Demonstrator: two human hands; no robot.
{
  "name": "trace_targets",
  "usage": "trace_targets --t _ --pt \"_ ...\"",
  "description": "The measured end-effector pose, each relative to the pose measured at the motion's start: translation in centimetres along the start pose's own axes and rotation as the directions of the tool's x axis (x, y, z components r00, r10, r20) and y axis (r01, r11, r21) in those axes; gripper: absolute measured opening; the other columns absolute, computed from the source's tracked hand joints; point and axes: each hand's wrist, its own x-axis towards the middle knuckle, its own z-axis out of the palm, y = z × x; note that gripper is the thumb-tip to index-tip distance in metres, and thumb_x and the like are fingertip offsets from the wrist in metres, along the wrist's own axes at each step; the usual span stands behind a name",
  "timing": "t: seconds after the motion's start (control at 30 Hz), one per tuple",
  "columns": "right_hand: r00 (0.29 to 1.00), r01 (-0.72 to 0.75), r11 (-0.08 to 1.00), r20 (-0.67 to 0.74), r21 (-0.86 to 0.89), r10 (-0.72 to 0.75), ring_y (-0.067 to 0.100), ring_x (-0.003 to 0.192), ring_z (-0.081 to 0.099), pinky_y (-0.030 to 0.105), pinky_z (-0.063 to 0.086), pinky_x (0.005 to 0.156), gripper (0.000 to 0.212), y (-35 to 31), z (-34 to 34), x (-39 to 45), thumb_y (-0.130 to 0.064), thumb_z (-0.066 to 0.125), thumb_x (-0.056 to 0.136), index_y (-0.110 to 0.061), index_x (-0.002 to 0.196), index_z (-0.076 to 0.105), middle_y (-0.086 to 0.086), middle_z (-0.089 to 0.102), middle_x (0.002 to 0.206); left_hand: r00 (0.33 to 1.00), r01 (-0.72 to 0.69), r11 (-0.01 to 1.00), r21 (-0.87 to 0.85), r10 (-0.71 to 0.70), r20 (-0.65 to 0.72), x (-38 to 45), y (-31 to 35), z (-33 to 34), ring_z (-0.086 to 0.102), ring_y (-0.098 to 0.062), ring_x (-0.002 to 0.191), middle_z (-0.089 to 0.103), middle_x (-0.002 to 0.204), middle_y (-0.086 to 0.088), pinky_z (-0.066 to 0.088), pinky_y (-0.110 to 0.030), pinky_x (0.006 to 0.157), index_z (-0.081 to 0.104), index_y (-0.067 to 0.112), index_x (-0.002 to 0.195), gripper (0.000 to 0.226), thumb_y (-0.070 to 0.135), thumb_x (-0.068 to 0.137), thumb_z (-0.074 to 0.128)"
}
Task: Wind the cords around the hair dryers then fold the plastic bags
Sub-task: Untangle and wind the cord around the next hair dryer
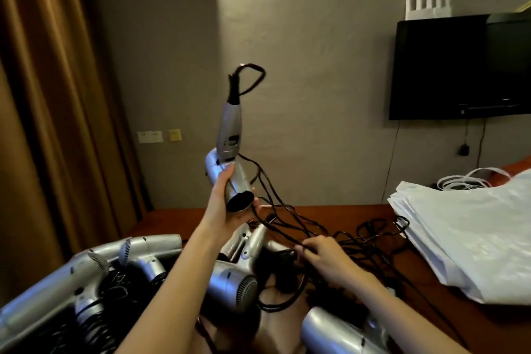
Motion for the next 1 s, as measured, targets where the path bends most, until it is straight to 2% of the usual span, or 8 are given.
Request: trace_targets --t 0.13,0.23,0.37,0.47,0.63,0.73,0.87,1.0 --pt "0.981 0.025 0.996 -0.192 0.081 -0.009 0.001 0.052 0.055 0.025 0.039 0.055 0.038 -1.8 -4.4 1.4 -0.034 0.057 0.095 -0.01 0.07 0.07 -0.004 0.063 0.058 0.994 0.002 0.997 0.075 0.007 -0.108 0.1 -0.2 -2.6 0.065 -0.027 0.077 0.064 0.093 -0.014 0.056 -0.043 0.073 0.057 0.008 0.119 0.058 0.047 0.077 0.071" --pt "0.957 0.113 0.972 -0.286 0.204 -0.051 0.002 0.053 0.059 0.024 0.046 0.054 0.038 -5.0 -8.5 2.3 -0.03 0.056 0.096 -0.004 0.074 0.073 0.01 0.069 0.065 0.996 0.053 0.996 0.069 -0.048 -0.069 -0.7 -1.1 -2.3 0.065 -0.031 0.091 0.065 0.096 -0.014 0.059 -0.042 0.078 0.06 0.008 0.114 0.048 0.047 0.085 0.062" --pt "0.932 0.192 0.839 -0.361 0.509 0.006 0.004 0.033 0.04 0.013 0.027 0.037 0.04 -8.4 -13.4 3.2 -0.027 0.049 0.1 -0.003 0.072 0.066 0.007 0.056 0.051 0.998 0.051 0.999 -0.014 -0.05 0.034 -0.5 -2.0 -0.8 0.067 -0.032 0.089 0.066 0.102 -0.018 0.054 -0.044 0.092 0.053 0.008 0.13 0.069 0.048 0.074 0.065" --pt "0.955 0.121 0.791 -0.288 0.6 0.072 0.008 0.034 0.035 0.016 0.024 0.035 0.042 -8.7 -13.7 3.9 -0.029 0.046 0.101 -0.009 0.067 0.06 0.003 0.049 0.048 0.991 0.052 0.997 -0.063 -0.044 0.125 -0.2 -2.4 0.7 0.067 -0.034 0.102 0.063 0.119 -0.027 0.048 -0.042 0.099 0.042 0.018 0.142 0.081 0.054 0.073 0.062" --pt "0.989 0.019 0.592 -0.101 0.806 0.106 0.001 0.028 0.029 0.013 0.02 0.029 0.039 -8.5 -11.2 3.8 -0.025 0.041 0.103 -0.008 0.069 0.049 0.006 0.037 0.055 0.976 0.007 0.998 -0.064 0.007 0.218 0.7 -2.4 2.7 0.069 -0.03 0.107 0.05 0.142 -0.022 0.053 -0.036 0.082 0.032 0.025 0.15 0.092 0.064 0.072 0.062" --pt "0.997 0.022 0.51 -0.057 0.86 0.054 0.003 0.03 0.031 0.014 0.029 0.03 0.038 -9.5 -10.4 4.0 -0.025 0.041 0.103 -0.008 0.069 0.049 0.004 0.04 0.051 0.965 -0.01 1.0 0.01 0.007 0.263 0.4 -2.4 3.5 0.068 -0.029 0.105 0.064 0.126 -0.016 0.049 -0.039 0.089 0.047 0.013 0.142 0.083 0.061 0.075 0.059" --pt "0.995 0.07 0.377 -0.092 0.924 0.042 0.004 0.033 0.037 0.015 0.029 0.033 0.036 -10.7 -9.8 4.5 -0.021 0.043 0.102 -0.006 0.071 0.053 0.002 0.049 0.053 0.956 -0.153 0.987 0.047 0.135 0.26 0.4 -2.8 3.6 0.066 -0.021 0.086 0.07 0.1 -0.01 0.051 -0.034 0.08 0.062 0.006 0.122 0.055 0.049 0.087 0.057" --pt "0.952 0.135 0.465 -0.245 0.875 0.185 0.0 0.036 0.041 0.013 0.028 0.034 0.034 -9.8 -7.2 4.4 -0.023 0.047 0.1 -0.012 0.07 0.06 -0.004 0.056 0.057 0.979 -0.124 0.99 0.06 0.113 0.168 -0.4 -2.7 2.9 0.066 -0.023 0.08 0.071 0.093 -0.013 0.05 -0.034 0.074 0.063 0.003 0.118 0.058 0.048 0.082 0.054"
